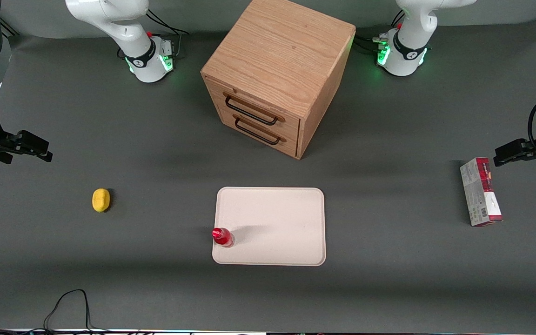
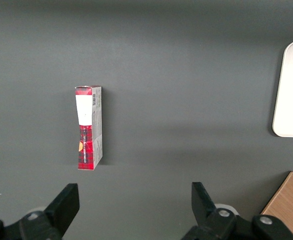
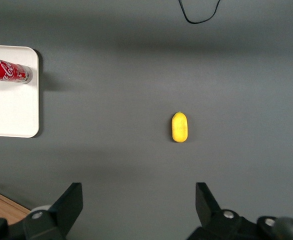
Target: Place coke bottle on tray
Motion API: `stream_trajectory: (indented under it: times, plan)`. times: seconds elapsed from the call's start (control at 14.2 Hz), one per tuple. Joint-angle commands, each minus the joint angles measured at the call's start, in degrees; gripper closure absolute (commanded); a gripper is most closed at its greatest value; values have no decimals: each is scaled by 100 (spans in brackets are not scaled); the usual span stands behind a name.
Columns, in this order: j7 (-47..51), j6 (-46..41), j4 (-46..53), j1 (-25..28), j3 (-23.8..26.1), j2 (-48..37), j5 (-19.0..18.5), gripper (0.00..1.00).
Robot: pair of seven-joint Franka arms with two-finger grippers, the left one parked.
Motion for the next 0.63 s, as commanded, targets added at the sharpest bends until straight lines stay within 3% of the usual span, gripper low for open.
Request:
stream_trajectory:
  times: [0.0, 0.56]
  plan:
    - [-76, 14, -143, 8, -37, -117, 24, 0]
    - [-41, -4, -116, 52, -134, -117, 24, 0]
